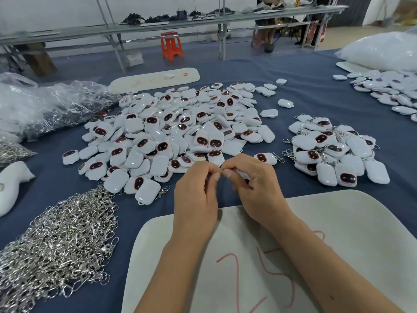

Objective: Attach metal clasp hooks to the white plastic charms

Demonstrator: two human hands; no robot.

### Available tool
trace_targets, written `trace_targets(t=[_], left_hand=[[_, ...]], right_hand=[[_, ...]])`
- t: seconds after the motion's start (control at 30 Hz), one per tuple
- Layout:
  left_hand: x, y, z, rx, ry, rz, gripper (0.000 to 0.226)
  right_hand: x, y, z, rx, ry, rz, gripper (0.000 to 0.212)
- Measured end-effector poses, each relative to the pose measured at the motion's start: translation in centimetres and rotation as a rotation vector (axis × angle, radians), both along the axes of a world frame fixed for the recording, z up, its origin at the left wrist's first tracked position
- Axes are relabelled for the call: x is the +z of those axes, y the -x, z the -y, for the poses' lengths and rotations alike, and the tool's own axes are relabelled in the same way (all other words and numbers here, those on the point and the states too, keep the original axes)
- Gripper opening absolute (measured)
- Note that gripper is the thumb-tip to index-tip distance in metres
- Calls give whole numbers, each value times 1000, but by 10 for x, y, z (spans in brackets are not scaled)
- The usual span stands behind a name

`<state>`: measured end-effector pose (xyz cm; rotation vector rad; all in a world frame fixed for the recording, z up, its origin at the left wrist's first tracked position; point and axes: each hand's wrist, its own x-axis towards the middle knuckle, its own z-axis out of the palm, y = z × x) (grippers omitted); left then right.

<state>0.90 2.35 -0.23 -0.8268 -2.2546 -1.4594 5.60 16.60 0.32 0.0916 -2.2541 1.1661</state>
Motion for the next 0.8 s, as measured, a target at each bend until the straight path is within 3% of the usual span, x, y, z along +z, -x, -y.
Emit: trace_targets(t=[0.17,0.33,0.47,0.57,0.67,0.8], left_hand=[[-3,-2,-6,7,-115,121,19],[-1,-3,-9,21,-184,123,16],[0,-2,-8,15,-173,113,19],[0,1,-5,22,-126,87,27],[0,3,0,6,-27,32,25],[-2,3,2,-24,53,25,22]], right_hand=[[-1,1,1,-7,-6,-70,13],[-1,1,4,-19,59,-91,11],[-1,-1,7,-133,169,-81,23],[-2,0,4,-189,408,36,33],[-4,1,0,-162,511,119,35],[-4,2,-1,-67,575,90,40]])
